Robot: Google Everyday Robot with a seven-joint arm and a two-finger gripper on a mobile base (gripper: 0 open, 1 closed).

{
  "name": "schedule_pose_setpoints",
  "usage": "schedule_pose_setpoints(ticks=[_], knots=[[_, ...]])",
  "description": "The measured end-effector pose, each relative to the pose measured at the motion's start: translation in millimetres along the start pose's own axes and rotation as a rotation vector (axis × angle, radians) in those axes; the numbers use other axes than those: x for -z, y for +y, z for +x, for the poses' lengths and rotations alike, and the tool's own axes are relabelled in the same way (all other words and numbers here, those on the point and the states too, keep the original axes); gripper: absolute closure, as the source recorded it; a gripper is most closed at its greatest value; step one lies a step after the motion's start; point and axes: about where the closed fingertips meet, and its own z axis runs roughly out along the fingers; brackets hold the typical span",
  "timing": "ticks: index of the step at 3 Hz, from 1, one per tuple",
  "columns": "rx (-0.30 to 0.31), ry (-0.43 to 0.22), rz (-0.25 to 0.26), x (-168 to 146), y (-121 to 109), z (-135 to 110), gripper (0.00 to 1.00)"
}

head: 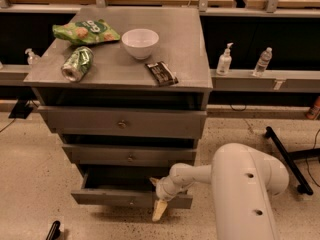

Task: Open bottom drawer

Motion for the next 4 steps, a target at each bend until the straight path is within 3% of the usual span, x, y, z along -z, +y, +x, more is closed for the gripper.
schedule_pose_setpoints(ticks=[1,2,4], knots=[[0.002,0.016,0.046,12.4,-7.4,-2.6,0.00],[0.001,0.036,0.032,0.5,-10.5,2.3,0.13],[-0.007,0.050,-0.074,-47.5,7.2,14.0,0.13]])
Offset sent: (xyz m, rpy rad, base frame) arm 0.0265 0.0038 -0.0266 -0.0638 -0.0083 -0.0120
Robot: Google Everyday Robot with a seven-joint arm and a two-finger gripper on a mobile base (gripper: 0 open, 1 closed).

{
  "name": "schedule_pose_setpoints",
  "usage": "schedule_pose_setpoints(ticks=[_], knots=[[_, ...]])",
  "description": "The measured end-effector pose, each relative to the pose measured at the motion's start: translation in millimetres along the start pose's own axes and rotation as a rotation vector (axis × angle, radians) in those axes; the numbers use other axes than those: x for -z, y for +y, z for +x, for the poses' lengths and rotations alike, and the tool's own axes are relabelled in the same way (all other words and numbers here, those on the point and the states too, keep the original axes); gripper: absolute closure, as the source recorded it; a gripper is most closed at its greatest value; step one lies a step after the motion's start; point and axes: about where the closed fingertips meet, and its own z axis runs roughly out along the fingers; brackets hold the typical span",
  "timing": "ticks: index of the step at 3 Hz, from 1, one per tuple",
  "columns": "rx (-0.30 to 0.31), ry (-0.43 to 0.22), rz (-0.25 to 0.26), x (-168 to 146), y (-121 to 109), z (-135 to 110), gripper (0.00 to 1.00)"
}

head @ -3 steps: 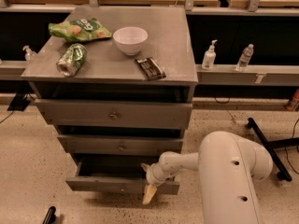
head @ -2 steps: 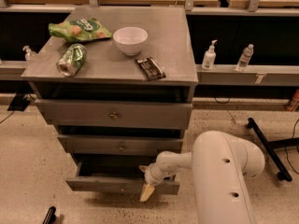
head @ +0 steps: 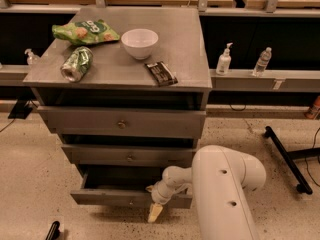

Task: Open bottom drawer

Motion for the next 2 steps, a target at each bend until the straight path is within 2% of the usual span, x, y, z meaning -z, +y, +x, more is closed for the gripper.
schedule_pose_setpoints(ticks=[1,2], knots=[[-0.028,-0.009,-0.011,1.7,16.5,-4.0,0.12],[-0.079,-0.017,0.005,19.2,41.1,-16.0,0.13]])
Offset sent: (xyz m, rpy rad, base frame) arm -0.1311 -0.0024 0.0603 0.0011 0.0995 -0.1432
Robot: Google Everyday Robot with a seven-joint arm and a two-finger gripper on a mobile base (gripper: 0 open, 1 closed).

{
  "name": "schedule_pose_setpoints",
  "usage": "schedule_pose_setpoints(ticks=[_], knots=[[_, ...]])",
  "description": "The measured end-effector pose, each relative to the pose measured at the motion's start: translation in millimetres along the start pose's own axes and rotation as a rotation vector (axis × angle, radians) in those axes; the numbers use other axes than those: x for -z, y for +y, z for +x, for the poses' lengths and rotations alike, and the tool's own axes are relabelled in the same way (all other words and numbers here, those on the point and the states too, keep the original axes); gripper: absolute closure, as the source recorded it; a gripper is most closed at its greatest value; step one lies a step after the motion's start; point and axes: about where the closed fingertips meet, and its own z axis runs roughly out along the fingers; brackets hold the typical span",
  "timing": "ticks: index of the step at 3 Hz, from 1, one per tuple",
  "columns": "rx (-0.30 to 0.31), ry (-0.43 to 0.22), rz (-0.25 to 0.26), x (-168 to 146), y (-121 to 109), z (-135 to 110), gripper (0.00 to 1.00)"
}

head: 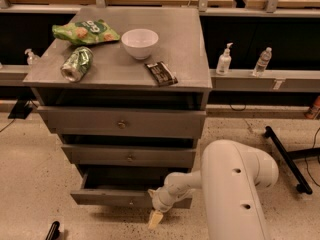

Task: Open bottom drawer

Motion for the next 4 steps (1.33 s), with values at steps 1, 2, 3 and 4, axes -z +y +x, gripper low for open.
schedule_pose_setpoints(ticks=[1,2,3,4], knots=[[-0.072,-0.018,-0.007,11.7,47.3,-6.5,0.12],[-0.069,-0.020,0.011,23.0,66.8,-9.3,0.13],[-0.019,0.000,0.058,32.7,54.6,-3.0,0.13],[0.046,-0.002,0.081,27.4,29.9,15.4,0.15]])
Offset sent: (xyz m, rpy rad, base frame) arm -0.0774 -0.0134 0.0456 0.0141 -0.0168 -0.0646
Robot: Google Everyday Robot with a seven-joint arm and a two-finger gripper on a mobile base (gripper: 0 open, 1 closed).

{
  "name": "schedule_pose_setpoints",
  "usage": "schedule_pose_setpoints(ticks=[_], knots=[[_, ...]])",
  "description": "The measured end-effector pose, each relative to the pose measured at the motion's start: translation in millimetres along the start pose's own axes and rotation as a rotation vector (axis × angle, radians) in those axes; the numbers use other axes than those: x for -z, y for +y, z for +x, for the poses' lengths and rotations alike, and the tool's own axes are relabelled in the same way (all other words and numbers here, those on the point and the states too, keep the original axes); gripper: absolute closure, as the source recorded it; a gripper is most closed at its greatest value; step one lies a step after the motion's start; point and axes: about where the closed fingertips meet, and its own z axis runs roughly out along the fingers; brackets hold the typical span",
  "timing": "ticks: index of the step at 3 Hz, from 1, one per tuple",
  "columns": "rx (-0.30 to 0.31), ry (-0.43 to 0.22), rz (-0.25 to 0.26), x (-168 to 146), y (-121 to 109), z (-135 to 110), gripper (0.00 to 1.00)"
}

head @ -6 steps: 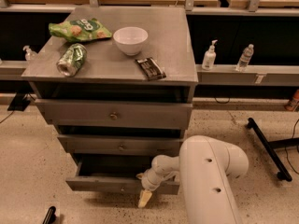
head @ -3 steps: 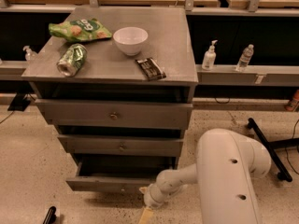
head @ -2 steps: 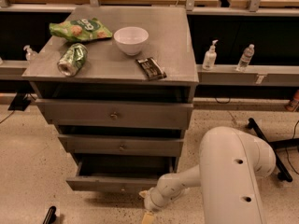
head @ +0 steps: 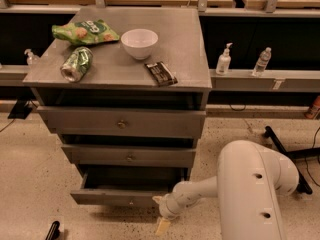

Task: Open bottom drawer

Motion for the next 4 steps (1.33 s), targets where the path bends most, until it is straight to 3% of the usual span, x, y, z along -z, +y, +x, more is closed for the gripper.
schedule_pose_setpoints(ticks=[1,2,3,4], knots=[[0.017,-0.005,0.015,-14.7,-34.1,16.6,0.15],[0.017,-0.005,0.015,-12.7,-33.6,15.5,0.14],[0.032,-0.017,0.019,-18.8,-49.5,16.5,0.14],[0.057,-0.042,0.028,-31.5,-80.7,19.8,0.14]])
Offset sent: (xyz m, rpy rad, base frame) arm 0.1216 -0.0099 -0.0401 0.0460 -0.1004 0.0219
